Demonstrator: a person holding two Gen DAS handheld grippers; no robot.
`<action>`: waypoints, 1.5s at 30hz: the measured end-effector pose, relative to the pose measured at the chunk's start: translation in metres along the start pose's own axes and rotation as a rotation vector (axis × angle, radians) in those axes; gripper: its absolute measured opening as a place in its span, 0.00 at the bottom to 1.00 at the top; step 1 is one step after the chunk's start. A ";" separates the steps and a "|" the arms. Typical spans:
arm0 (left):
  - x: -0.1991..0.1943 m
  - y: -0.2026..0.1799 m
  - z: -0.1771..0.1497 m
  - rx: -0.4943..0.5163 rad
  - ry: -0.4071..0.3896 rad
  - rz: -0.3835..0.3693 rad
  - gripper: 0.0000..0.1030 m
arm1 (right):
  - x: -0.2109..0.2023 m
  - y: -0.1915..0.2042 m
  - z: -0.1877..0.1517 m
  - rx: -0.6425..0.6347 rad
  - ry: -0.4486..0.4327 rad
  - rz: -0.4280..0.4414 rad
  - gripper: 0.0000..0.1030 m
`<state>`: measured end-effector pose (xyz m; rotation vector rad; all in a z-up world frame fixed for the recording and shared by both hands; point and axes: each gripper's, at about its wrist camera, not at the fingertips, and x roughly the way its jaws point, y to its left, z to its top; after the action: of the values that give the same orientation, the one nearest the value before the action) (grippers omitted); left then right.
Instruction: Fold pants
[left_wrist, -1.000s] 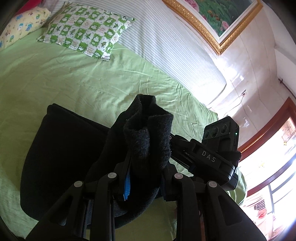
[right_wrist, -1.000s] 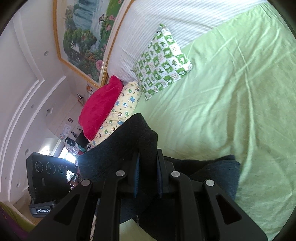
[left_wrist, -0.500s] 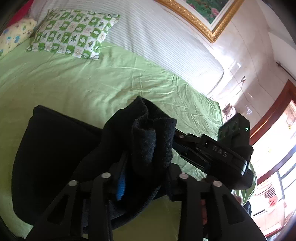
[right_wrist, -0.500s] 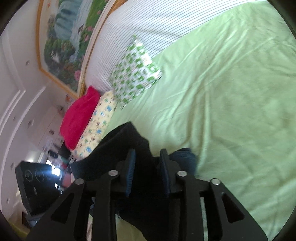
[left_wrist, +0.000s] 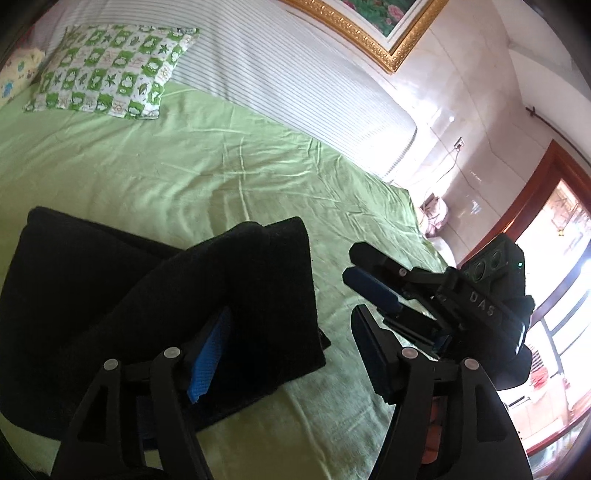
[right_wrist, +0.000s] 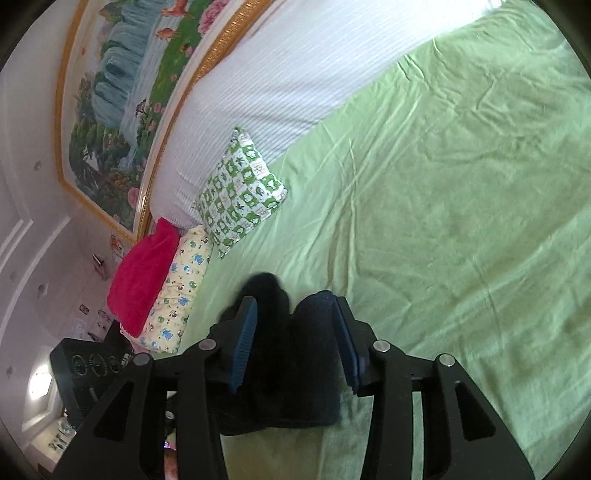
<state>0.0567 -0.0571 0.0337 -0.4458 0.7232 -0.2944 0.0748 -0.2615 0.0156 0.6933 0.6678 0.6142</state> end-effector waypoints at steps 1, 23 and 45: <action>-0.002 0.000 -0.001 0.001 -0.002 0.000 0.66 | -0.003 0.004 0.000 -0.009 -0.005 -0.002 0.43; -0.070 0.058 -0.002 -0.152 -0.093 0.039 0.74 | -0.004 0.042 -0.030 -0.068 0.013 -0.097 0.71; -0.098 0.125 -0.007 -0.296 -0.128 0.140 0.78 | 0.012 0.055 -0.050 -0.129 0.075 -0.207 0.84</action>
<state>-0.0049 0.0892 0.0233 -0.6854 0.6714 -0.0256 0.0310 -0.2003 0.0230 0.4762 0.7521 0.4882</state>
